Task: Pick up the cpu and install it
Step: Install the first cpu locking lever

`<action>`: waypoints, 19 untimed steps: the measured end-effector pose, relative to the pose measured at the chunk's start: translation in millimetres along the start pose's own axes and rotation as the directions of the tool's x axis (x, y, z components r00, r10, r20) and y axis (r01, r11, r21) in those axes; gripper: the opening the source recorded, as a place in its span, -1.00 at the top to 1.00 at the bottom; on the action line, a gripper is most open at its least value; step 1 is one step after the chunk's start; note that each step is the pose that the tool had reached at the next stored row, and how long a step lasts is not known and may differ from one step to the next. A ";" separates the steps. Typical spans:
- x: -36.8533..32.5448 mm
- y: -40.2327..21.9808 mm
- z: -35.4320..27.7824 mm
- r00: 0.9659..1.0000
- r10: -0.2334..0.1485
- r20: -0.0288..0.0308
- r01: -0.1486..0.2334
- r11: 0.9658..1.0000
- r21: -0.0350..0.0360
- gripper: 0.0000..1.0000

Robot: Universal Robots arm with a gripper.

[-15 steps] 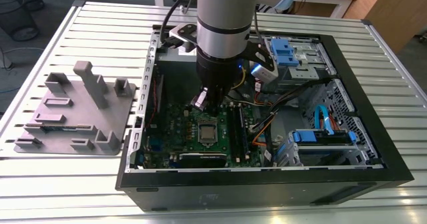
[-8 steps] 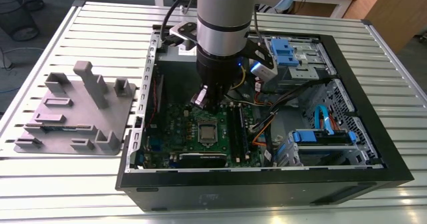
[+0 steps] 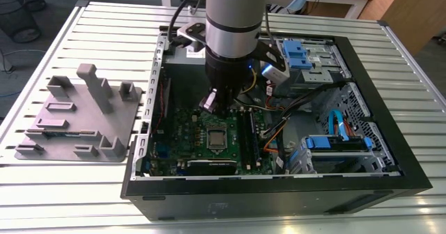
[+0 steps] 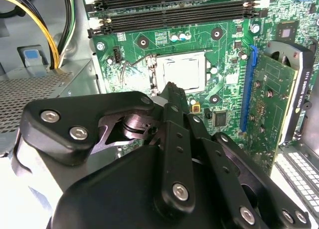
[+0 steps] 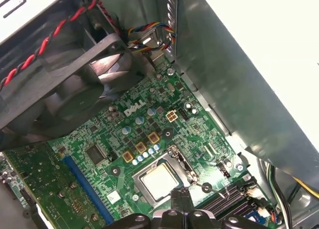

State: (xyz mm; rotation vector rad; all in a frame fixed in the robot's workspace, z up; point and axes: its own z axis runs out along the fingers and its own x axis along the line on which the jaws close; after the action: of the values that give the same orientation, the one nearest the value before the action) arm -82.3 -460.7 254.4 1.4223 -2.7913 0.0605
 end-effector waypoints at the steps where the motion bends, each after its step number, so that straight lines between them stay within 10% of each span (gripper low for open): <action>1: -0.7 0.5 0.0 1.000 0.000 0.000 0.000 1.000 0.000 0.79; 19: -14.7 5.4 -7.1 1.000 0.031 -0.004 -0.031 1.000 -0.002 0.79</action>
State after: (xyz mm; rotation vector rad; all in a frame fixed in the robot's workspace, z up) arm -78.1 -445.4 261.1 1.3769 -2.8100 0.0607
